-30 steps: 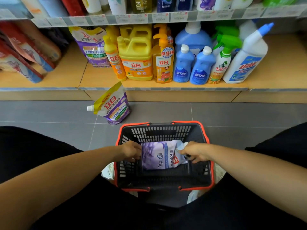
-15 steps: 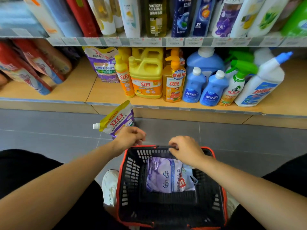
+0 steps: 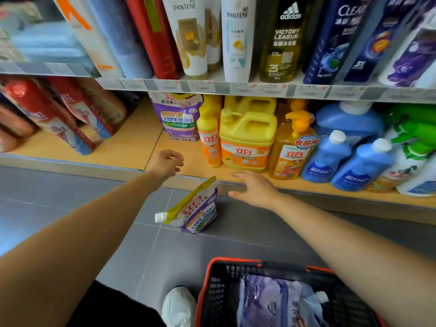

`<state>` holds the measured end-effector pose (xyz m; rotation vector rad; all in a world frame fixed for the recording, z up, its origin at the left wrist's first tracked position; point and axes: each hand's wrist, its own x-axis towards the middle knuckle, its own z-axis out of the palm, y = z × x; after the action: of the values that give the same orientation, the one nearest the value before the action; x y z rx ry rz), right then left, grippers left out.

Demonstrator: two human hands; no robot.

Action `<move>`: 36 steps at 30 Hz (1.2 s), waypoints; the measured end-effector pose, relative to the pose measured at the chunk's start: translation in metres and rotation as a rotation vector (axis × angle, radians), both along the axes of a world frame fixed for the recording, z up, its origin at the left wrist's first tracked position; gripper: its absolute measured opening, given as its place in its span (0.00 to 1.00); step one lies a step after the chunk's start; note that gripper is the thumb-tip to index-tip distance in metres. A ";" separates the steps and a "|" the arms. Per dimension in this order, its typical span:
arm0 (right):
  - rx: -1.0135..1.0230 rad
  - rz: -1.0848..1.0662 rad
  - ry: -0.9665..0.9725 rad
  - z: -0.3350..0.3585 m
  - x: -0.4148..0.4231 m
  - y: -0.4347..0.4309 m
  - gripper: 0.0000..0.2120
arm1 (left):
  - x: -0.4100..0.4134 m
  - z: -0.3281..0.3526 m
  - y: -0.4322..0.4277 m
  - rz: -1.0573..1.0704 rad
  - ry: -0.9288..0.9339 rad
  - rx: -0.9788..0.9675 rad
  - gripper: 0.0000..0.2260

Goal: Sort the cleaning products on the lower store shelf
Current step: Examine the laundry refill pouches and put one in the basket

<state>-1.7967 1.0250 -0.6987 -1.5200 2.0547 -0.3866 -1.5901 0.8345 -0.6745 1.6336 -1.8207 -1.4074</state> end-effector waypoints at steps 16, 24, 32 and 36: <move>0.115 0.065 0.265 -0.072 0.007 -0.027 0.38 | -0.031 -0.054 -0.157 0.023 0.281 -0.192 0.32; 0.158 0.054 0.230 -0.064 0.005 -0.028 0.37 | -0.002 -0.051 -0.128 -0.010 0.130 -0.262 0.24; 0.229 0.070 0.186 -0.055 0.003 -0.031 0.37 | -0.009 -0.018 -0.093 0.028 0.077 -0.516 0.08; 0.326 0.118 0.205 -0.048 0.002 -0.037 0.39 | 0.001 -0.008 -0.074 -0.043 -0.144 -0.640 0.17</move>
<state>-1.7947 0.9876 -0.7471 -1.5169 2.0447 0.1511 -1.5887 0.7601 -0.6830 1.3773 -2.0994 -0.6142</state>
